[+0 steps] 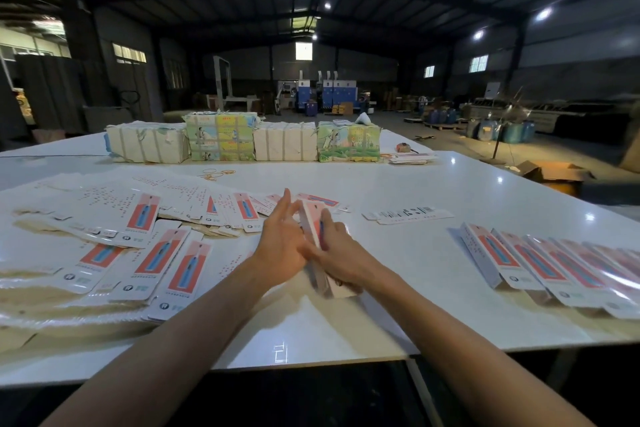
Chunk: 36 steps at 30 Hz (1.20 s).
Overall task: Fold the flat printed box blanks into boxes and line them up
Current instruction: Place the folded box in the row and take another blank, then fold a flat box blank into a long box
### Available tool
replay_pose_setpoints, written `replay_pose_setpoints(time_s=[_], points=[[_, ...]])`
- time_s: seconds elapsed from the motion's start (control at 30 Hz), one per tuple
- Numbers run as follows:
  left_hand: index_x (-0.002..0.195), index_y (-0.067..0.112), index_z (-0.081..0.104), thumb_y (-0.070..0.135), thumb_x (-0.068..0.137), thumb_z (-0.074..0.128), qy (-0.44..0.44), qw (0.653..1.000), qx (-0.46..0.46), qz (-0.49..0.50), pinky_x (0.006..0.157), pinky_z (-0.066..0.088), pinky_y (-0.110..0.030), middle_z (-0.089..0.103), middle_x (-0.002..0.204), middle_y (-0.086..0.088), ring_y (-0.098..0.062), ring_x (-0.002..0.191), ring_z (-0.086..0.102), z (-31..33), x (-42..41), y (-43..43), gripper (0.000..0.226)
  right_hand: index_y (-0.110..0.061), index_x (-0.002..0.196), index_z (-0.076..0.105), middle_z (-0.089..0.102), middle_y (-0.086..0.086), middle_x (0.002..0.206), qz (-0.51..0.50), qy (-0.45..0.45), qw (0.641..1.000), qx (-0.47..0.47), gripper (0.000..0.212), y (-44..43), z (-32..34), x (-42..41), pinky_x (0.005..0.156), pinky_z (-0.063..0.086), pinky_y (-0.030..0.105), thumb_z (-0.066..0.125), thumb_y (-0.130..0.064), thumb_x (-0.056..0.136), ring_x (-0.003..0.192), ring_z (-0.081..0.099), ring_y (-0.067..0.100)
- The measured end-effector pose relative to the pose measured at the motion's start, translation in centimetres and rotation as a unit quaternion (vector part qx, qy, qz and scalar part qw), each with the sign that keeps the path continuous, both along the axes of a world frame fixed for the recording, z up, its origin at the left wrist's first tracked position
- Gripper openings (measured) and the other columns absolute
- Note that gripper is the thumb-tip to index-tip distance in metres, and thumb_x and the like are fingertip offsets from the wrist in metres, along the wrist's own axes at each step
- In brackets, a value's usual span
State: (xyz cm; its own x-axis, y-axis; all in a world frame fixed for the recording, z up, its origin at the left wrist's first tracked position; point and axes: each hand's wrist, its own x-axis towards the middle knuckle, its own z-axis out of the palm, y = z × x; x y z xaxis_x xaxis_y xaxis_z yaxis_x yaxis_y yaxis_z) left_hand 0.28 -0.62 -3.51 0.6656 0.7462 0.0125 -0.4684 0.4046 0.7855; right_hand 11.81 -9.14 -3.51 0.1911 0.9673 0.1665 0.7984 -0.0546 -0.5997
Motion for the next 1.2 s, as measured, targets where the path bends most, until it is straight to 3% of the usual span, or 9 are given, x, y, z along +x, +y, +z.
replay_pose_setpoints(time_s=[0.17, 0.27, 0.3, 0.4, 0.5, 0.73, 1.0, 1.1, 1.2], points=[[0.135, 0.019, 0.063, 0.068, 0.098, 0.058, 0.078, 0.990, 0.076, -0.091, 0.095, 0.051, -0.045, 0.063, 0.135, -0.015, -0.032, 0.116, 0.062, 1.4, -0.2, -0.4, 0.061, -0.002, 0.154, 0.021, 0.043, 0.025, 0.139, -0.017, -0.066, 0.998, -0.010, 0.066, -1.6, 1.4, 0.9, 0.098, 0.048, 0.047, 0.053, -0.035, 0.107, 0.123, 0.057, 0.047], [0.143, 0.021, 0.060, 0.048, 0.108, 0.053, 0.284, 0.923, 0.259, -0.028, 0.103, 0.048, -0.036, 0.063, 0.140, -0.005, -0.024, 0.119, 0.063, 2.4, -1.0, 0.6, 0.045, 0.000, 0.145, 0.029, 0.038, 0.024, 0.139, -0.057, -0.087, 0.994, -0.011, 0.051, -2.5, 1.1, 3.3, 0.092, 0.046, 0.045, 0.051, -0.028, 0.108, 0.115, 0.060, 0.048], [0.147, 0.019, 0.056, 0.040, 0.110, 0.052, 0.386, 0.853, 0.351, 0.019, 0.104, 0.047, -0.034, 0.060, 0.142, -0.003, -0.024, 0.122, 0.062, 2.6, -1.7, 1.3, 0.043, 0.001, 0.143, 0.032, 0.036, 0.024, 0.140, -0.082, -0.093, 0.992, -0.018, 0.050, -2.8, 1.2, 4.5, 0.092, 0.046, 0.045, 0.052, -0.027, 0.107, 0.115, 0.060, 0.047], [0.133, 0.010, 0.059, 0.039, 0.110, 0.044, 0.656, 0.534, 0.528, 0.081, 0.095, 0.051, -0.037, 0.065, 0.127, -0.010, -0.029, 0.114, 0.064, 2.1, -5.4, 3.3, 0.041, 0.000, 0.144, 0.037, 0.038, 0.024, 0.145, -0.153, -0.104, 0.982, -0.049, 0.052, -4.1, 1.0, 8.5, 0.102, 0.045, 0.046, 0.056, -0.028, 0.105, 0.130, 0.051, 0.043], [0.115, 0.009, 0.063, 0.051, 0.108, 0.039, 0.763, 0.407, 0.499, 0.052, 0.086, 0.054, -0.034, 0.065, 0.100, -0.008, -0.022, 0.093, 0.067, 0.3, -7.4, 3.6, 0.048, -0.001, 0.146, 0.038, 0.042, 0.023, 0.147, -0.204, -0.132, 0.967, -0.082, 0.055, -5.3, 0.3, 11.3, 0.106, 0.045, 0.046, 0.057, -0.031, 0.104, 0.137, 0.041, 0.039], [0.137, 0.012, 0.054, 0.060, 0.106, 0.042, 0.745, 0.426, 0.501, 0.109, 0.093, 0.057, -0.037, 0.067, 0.129, -0.011, -0.024, 0.109, 0.068, -0.9, -7.8, 4.0, 0.059, -0.003, 0.129, 0.057, 0.052, 0.019, 0.139, -0.263, -0.277, 0.919, -0.098, 0.034, -8.1, -0.3, 14.6, 0.103, 0.044, 0.043, 0.051, -0.025, 0.103, 0.133, 0.044, 0.036], [0.148, 0.016, 0.039, 0.067, 0.089, 0.070, 0.725, 0.467, 0.502, 0.064, 0.054, 0.042, -0.019, 0.069, 0.110, 0.000, -0.006, 0.077, 0.061, 0.1, -8.5, 4.2, 0.084, -0.008, 0.143, 0.055, 0.052, 0.014, 0.148, -0.320, -0.376, 0.855, -0.158, 0.038, -12.4, 0.6, 16.2, 0.115, 0.041, 0.040, 0.052, -0.012, 0.105, 0.142, 0.045, 0.033], [0.158, 0.011, 0.014, 0.065, 0.080, 0.081, 0.716, 0.513, 0.469, 0.059, 0.058, 0.049, -0.021, 0.067, 0.124, -0.010, -0.013, 0.083, 0.066, 0.5, -8.4, 5.1, 0.116, -0.010, 0.145, 0.052, 0.044, 0.015, 0.153, -0.325, -0.414, 0.838, -0.145, 0.040, -12.1, 0.4, 16.0, 0.121, 0.032, 0.042, 0.050, -0.019, 0.106, 0.145, 0.039, 0.033], [0.160, 0.016, 0.009, 0.054, 0.074, 0.091, 0.690, 0.585, 0.421, 0.067, 0.063, 0.057, -0.025, 0.067, 0.117, -0.007, -0.018, 0.091, 0.073, 1.3, -8.0, 5.6, 0.125, -0.012, 0.150, 0.046, 0.037, 0.013, 0.161, -0.284, -0.387, 0.875, -0.067, 0.044, -9.6, 0.2, 14.7, 0.121, 0.030, 0.044, 0.045, -0.024, 0.108, 0.150, 0.032, 0.032]])
